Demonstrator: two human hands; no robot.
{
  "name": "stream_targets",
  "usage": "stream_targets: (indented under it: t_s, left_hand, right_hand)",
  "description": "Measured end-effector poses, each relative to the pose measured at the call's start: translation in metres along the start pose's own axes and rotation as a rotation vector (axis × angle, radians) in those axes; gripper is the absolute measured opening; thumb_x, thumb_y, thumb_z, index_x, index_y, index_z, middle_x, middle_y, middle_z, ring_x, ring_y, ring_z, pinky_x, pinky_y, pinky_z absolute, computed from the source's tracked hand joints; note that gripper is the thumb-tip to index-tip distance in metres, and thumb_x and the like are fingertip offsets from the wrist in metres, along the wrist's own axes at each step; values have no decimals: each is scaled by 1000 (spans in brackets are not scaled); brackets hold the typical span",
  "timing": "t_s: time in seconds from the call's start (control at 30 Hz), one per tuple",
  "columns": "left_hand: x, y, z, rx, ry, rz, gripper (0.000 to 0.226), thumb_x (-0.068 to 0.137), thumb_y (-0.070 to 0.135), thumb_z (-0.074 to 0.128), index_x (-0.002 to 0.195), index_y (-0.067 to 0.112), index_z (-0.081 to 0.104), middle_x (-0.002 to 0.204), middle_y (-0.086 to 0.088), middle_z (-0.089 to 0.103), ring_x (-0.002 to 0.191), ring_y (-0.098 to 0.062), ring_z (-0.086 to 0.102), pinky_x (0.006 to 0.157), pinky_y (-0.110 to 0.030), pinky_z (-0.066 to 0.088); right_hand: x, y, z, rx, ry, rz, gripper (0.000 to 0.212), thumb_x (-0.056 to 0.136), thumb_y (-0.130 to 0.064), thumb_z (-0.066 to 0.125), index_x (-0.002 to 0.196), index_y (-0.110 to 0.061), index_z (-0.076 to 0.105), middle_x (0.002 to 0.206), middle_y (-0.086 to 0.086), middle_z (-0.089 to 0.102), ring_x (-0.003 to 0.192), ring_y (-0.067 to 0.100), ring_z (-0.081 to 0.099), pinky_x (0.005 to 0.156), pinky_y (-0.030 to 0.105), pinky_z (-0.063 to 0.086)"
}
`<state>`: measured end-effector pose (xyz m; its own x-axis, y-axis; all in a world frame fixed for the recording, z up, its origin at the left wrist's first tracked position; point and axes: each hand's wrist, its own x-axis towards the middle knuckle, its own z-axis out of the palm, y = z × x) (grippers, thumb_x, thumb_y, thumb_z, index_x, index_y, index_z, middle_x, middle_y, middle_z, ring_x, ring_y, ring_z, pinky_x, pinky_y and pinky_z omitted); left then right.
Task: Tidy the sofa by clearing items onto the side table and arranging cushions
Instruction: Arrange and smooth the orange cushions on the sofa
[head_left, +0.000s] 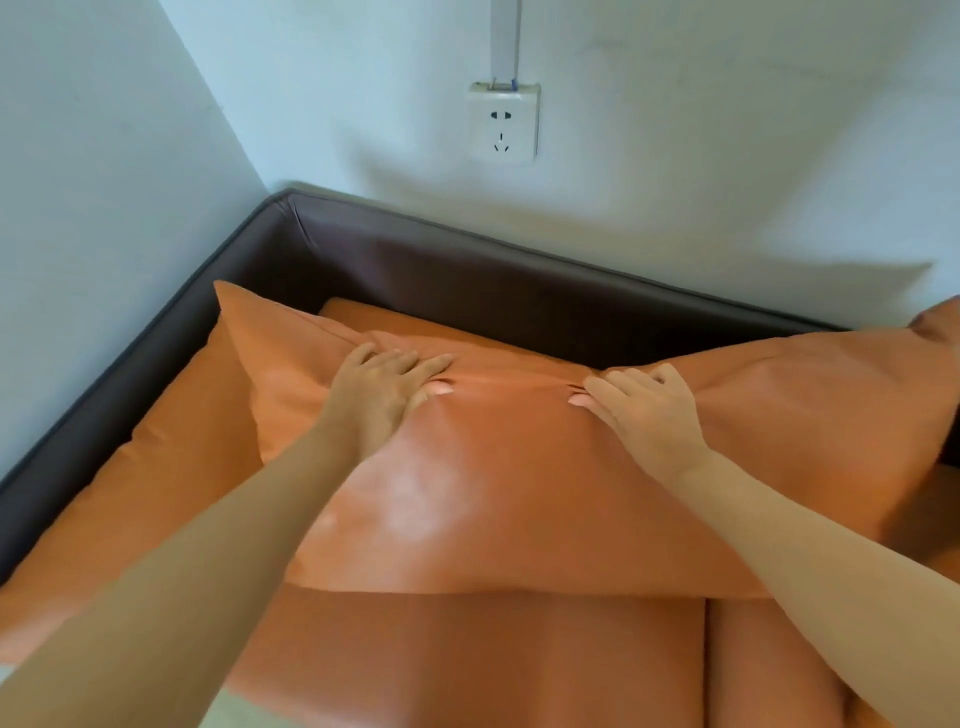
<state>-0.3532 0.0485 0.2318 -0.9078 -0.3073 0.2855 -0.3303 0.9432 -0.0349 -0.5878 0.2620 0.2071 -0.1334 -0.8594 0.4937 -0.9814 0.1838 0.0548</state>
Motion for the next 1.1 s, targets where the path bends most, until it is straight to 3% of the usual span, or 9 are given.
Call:
stream_targets:
  t_s: [0.13,0.23,0.33,0.43,0.63,0.77,0.9,1.0,1.1]
  left_hand:
    - [13,-6,27,70,46,-51,47,103,48,34,135,22,56,112,-3,70,103,-24,67,94,-51,45]
    - [0,-4,33,35,-51,-65,60,98,56,36,147,22,41,145,-9,49,132,-26,48,107,-63,27]
    - [-11,-17,40,42,-141,-45,68,94,63,32,151,26,31,158,-7,30,143,-27,33,109,-67,18]
    - [-8,-26,48,33,-241,-37,71,94,67,24,153,28,26,161,-5,19,147,-27,22,112,-67,11]
    - [-4,-35,76,5,-429,-61,75,90,74,6,154,34,16,163,-3,12,150,-24,7,116,-62,0]
    - [20,-55,78,-45,-436,-22,78,82,80,-9,151,42,-6,164,2,-1,150,-18,-7,117,-55,-13]
    - [40,-109,67,-46,-352,-147,87,79,85,-3,153,39,-1,163,0,6,150,-18,-2,118,-50,-10]
    - [46,-146,68,-23,-490,-267,108,63,96,3,154,38,6,163,0,8,150,-20,0,117,-51,-4]
    - [53,-153,74,-9,-532,-213,110,61,97,2,149,36,29,150,1,39,143,-22,25,115,-50,6]
  right_hand:
    - [7,4,16,-17,-107,107,47,103,-45,32,101,-15,69,84,3,66,72,24,61,65,38,41]
    - [6,1,23,-27,-307,141,56,98,-53,31,131,-15,56,116,5,65,98,25,62,86,47,41]
    - [9,-13,29,-23,-467,187,68,96,-59,25,148,-15,34,145,2,45,128,22,46,106,59,26]
    - [12,-29,37,-20,-578,258,72,96,-61,20,154,-18,15,159,-1,22,142,22,26,111,64,10]
    - [8,-41,60,0,-743,331,72,95,-64,1,154,-24,3,162,-6,5,146,24,19,112,65,6]
    - [27,-32,67,30,-801,344,77,86,-69,-11,153,-30,-9,161,-12,-7,148,19,8,114,60,1]
    - [51,3,62,25,-838,285,81,79,-72,-19,151,-40,0,161,-15,4,145,13,18,113,54,13]
    - [61,33,70,-35,-903,348,82,77,-82,-6,150,-45,0,160,-15,2,148,14,8,115,59,1]
    - [66,46,86,40,-1062,418,86,74,-87,7,149,-46,-1,160,-14,6,148,17,9,116,58,2]
